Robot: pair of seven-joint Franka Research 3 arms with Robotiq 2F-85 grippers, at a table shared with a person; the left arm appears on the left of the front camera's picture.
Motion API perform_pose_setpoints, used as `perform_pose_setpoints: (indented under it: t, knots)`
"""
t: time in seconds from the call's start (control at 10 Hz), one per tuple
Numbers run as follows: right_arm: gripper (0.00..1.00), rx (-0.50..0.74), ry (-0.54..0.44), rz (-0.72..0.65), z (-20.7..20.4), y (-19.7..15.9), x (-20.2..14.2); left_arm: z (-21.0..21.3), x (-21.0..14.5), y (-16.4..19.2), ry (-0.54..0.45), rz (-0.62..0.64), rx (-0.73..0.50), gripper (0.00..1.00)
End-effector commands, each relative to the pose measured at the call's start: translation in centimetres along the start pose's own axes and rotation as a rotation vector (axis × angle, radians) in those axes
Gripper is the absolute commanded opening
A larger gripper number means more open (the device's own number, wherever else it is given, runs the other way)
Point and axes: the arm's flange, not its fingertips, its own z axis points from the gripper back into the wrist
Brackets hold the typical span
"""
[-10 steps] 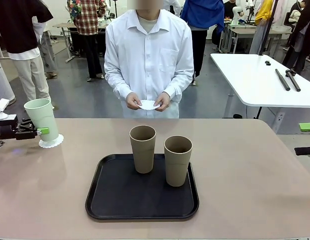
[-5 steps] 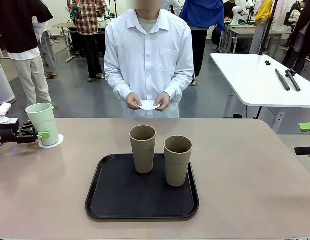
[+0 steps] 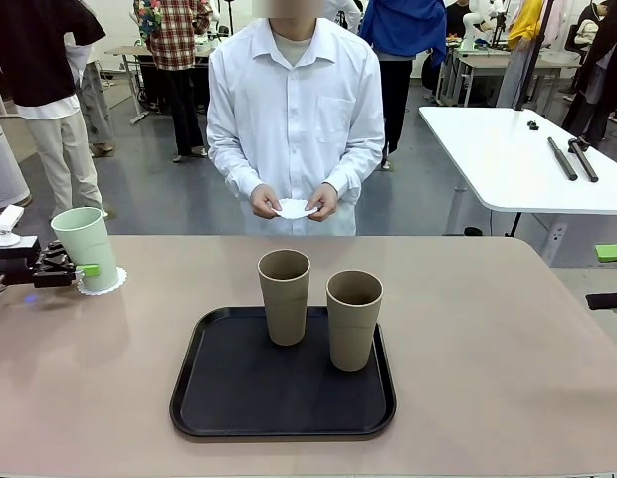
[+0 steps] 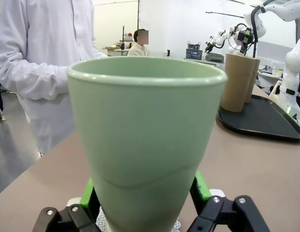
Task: Place coasters on the table and set cups on them.
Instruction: Pick up one Reusable plastic cup and place it on a coaster set by the human.
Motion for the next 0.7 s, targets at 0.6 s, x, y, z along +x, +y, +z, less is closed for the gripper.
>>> perform_pose_setpoints:
  t: [0.6]
  knots:
    - [1.0,0.014,-0.004,-0.002,0.02,0.02,0.13,0.64,0.35,0.21,0.057,-0.038,-0.032,1.0]
